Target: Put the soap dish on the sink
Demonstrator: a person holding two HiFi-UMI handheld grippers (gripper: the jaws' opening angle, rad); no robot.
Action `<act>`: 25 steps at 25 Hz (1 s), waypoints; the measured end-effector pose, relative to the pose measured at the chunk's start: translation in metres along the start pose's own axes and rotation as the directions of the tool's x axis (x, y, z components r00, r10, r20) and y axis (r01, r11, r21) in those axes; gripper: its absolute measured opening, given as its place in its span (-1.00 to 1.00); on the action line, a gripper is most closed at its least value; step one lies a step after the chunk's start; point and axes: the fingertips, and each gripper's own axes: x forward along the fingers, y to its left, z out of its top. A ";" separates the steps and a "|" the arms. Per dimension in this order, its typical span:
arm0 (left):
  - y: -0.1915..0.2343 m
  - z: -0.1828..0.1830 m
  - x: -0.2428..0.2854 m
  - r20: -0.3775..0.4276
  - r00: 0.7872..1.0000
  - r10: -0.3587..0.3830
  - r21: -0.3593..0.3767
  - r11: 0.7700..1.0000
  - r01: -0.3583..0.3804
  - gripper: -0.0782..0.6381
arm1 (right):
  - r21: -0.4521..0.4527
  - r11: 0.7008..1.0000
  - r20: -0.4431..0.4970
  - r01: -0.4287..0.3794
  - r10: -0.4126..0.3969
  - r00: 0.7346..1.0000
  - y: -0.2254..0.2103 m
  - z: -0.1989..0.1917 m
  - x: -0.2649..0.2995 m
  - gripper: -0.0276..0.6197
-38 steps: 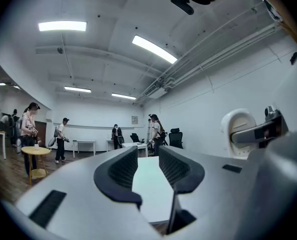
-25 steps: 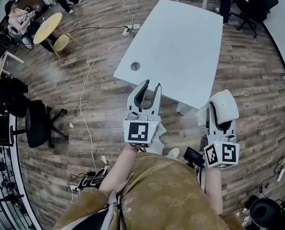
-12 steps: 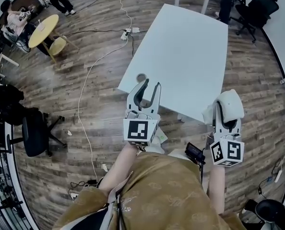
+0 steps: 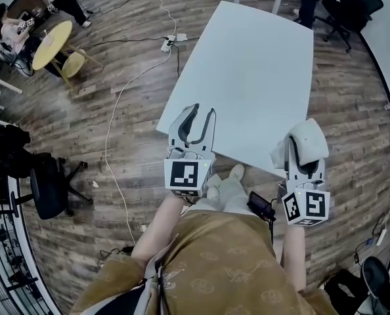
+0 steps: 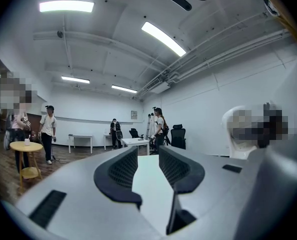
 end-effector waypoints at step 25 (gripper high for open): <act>-0.027 -0.002 0.172 -0.061 0.997 -0.044 0.032 0.998 0.046 -0.39 | 0.117 0.993 -0.044 -0.010 0.015 0.999 -0.097 -0.013 0.125 -0.41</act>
